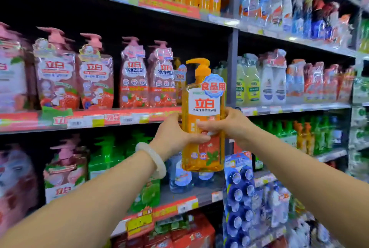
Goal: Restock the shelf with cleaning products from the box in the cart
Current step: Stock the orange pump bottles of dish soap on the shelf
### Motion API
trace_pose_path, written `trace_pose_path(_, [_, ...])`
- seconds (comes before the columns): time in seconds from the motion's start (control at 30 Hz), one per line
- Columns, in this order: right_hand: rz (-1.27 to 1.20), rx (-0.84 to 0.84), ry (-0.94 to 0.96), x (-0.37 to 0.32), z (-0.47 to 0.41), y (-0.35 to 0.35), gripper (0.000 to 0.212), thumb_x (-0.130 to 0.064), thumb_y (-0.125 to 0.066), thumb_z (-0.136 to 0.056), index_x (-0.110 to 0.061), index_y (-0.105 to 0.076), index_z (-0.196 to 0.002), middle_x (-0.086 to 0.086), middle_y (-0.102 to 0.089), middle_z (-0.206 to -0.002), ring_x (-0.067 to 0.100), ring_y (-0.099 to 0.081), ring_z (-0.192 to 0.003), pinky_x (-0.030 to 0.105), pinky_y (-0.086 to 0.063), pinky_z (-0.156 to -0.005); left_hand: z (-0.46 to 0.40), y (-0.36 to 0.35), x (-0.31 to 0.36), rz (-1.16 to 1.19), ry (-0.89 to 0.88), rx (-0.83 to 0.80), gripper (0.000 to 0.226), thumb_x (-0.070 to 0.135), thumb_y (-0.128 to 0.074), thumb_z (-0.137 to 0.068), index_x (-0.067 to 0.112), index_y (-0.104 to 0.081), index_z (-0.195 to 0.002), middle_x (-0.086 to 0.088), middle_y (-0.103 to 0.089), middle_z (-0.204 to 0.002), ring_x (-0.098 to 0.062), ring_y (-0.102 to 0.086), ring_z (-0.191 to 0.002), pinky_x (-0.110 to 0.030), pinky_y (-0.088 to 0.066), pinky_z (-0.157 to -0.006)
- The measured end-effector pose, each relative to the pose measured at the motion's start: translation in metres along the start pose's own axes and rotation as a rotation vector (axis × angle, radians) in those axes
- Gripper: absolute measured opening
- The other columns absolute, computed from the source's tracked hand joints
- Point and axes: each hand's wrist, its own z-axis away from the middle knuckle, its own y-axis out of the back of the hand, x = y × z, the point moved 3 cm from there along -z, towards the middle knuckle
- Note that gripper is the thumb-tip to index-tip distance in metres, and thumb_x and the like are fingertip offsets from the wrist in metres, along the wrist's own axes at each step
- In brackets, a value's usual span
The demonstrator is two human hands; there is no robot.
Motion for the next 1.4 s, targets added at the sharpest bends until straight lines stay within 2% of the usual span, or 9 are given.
trace_pose_path(0.1, [-0.015, 0.039, 0.026, -0.006, -0.046, 0.007, 0.048, -0.009, -0.084, -0.064, -0.005, -0.064, -0.107, 0.009, -0.075, -0.094, 0.025, -0.071, -0.087, 0.037, -0.057, -0.08, -0.047, 0.006, 0.003, 0.027, -0.043, -0.011, 0.061, 0.013, -0.088, -0.059, 0.014, -0.054, -0.11, 0.007, -0.067, -0.093, -0.002, -0.064, -0.078, -0.013, -0.054, -0.062])
trace_pose_path(0.2, [-0.001, 0.054, 0.053, -0.015, -0.091, 0.014, 0.051, -0.013, -0.084, -0.064, -0.007, -0.063, -0.11, 0.009, -0.074, -0.098, 0.025, -0.071, -0.091, 0.039, -0.057, -0.083, -0.095, 0.013, 0.006, -0.003, -0.097, -0.009, 0.06, 0.014, -0.089, -0.059, 0.014, -0.058, -0.11, 0.002, -0.07, -0.1, -0.008, -0.067, -0.085, -0.024, -0.056, -0.074])
trace_pose_path(0.3, [-0.003, 0.082, 0.09, -0.021, -0.131, 0.024, 0.056, -0.015, -0.085, -0.061, -0.007, -0.061, -0.112, 0.01, -0.074, -0.1, 0.024, -0.071, -0.09, 0.037, -0.058, -0.075, -0.138, 0.013, 0.009, 0.005, -0.132, -0.019, 0.053, 0.015, -0.088, -0.06, 0.019, -0.06, -0.105, 0.004, -0.071, -0.097, -0.013, -0.069, -0.089, -0.034, -0.057, -0.082])
trace_pose_path(0.43, [0.001, 0.087, 0.118, -0.024, -0.169, 0.041, 0.048, -0.011, -0.082, -0.066, -0.006, -0.062, -0.109, 0.009, -0.073, -0.099, 0.021, -0.071, -0.084, 0.034, -0.058, -0.072, -0.181, 0.002, 0.011, 0.039, -0.156, -0.025, 0.044, 0.013, -0.085, -0.065, 0.02, -0.056, -0.097, 0.006, -0.068, -0.092, -0.015, -0.068, -0.089, -0.032, -0.057, -0.08])
trace_pose_path(0.7, [0.039, 0.094, 0.196, -0.018, -0.238, 0.073, 0.048, -0.013, -0.083, -0.066, -0.006, -0.065, -0.11, 0.008, -0.073, -0.102, 0.023, -0.071, -0.093, 0.039, -0.057, -0.084, -0.249, -0.016, 0.008, -0.024, -0.194, 0.058, 0.062, 0.025, -0.088, -0.061, 0.016, -0.056, -0.113, 0.0, -0.069, -0.105, -0.018, -0.068, -0.095, -0.042, -0.056, -0.086])
trace_pose_path(0.9, [0.017, 0.038, 0.207, -0.004, -0.295, 0.082, 0.053, -0.015, -0.083, -0.066, -0.008, -0.062, -0.114, 0.006, -0.073, -0.103, 0.022, -0.07, -0.095, 0.043, -0.055, -0.088, -0.291, -0.024, -0.003, -0.046, -0.192, 0.131, 0.053, 0.023, -0.085, -0.067, 0.019, -0.054, -0.11, 0.012, -0.063, -0.087, -0.002, -0.062, -0.078, -0.014, -0.049, -0.062])
trace_pose_path(1.13, [-0.075, -0.03, 0.117, 0.042, -0.351, 0.091, 0.046, -0.011, -0.082, -0.067, -0.011, -0.06, -0.108, 0.006, -0.072, -0.101, 0.019, -0.069, -0.09, 0.036, -0.057, -0.078, -0.345, -0.046, -0.043, -0.096, -0.125, 0.111, 0.057, 0.022, -0.087, -0.064, 0.02, -0.064, -0.116, 0.001, -0.071, -0.109, -0.014, -0.068, -0.098, -0.04, -0.056, -0.089])
trace_pose_path(1.3, [-0.086, -0.045, 0.078, 0.077, -0.383, 0.102, 0.056, -0.019, -0.084, -0.066, -0.012, -0.057, -0.115, 0.004, -0.071, -0.104, 0.02, -0.068, -0.095, 0.04, -0.055, -0.086, -0.375, -0.066, -0.07, -0.147, -0.03, 0.143, 0.091, 0.053, -0.082, -0.037, 0.023, -0.056, -0.119, 0.004, -0.068, -0.113, -0.015, -0.066, -0.103, -0.043, -0.054, -0.092])
trace_pose_path(1.4, [-0.048, -0.055, 0.082, 0.088, -0.394, 0.107, 0.056, -0.024, -0.082, -0.068, -0.017, -0.054, -0.116, 0.002, -0.069, -0.108, 0.018, -0.067, -0.096, 0.037, -0.056, -0.085, -0.384, -0.073, -0.075, -0.204, 0.012, 0.193, 0.089, 0.046, -0.087, -0.043, 0.017, -0.049, -0.118, -0.001, -0.064, -0.118, -0.02, -0.062, -0.108, -0.044, -0.051, -0.095])
